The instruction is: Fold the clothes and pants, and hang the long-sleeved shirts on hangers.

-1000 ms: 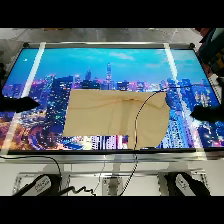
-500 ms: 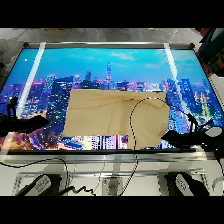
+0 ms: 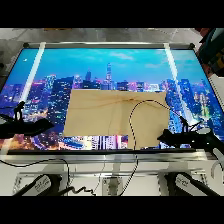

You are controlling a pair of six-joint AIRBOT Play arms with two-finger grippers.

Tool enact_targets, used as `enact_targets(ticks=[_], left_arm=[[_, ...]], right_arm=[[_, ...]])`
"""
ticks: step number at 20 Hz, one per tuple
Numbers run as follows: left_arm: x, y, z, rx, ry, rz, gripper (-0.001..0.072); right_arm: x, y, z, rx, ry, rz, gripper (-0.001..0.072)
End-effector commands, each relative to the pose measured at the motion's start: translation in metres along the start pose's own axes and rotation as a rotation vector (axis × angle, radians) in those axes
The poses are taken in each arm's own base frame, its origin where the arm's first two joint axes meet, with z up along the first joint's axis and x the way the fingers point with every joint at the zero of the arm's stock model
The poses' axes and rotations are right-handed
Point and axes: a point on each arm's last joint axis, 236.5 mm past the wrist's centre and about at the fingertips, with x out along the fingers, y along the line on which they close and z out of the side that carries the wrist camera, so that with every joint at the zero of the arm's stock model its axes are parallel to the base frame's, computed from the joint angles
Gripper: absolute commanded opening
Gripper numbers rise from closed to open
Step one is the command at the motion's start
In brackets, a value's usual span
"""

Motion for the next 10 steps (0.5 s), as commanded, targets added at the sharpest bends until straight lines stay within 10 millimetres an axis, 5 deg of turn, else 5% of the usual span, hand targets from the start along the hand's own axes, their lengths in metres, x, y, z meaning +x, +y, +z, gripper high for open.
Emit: enact_targets(ticks=[1, 4, 6, 10], left_arm=[[0.009, -0.002, -0.014, -0.019, 0.069, -0.032, 0.0685], [0.022, -0.001, -0.029, -0.026, 0.138, -0.064, 0.0675], [0.032, -0.007, -0.032, -0.030, 0.149, -0.119, 0.0590], [0.051, -0.024, -0.035, -0.066, 0.163, -0.214, 0.0590]], right_arm=[[0.003, -0.005, 0.012, -0.052, -0.043, -0.011, 0.0022], [0.003, -0.006, 0.013, -0.075, -0.049, -0.015, 0.0021], [0.003, -0.005, 0.013, -0.074, -0.049, -0.014, 0.0020], [0.003, -0.005, 0.012, -0.074, -0.043, -0.010, 0.0021]])
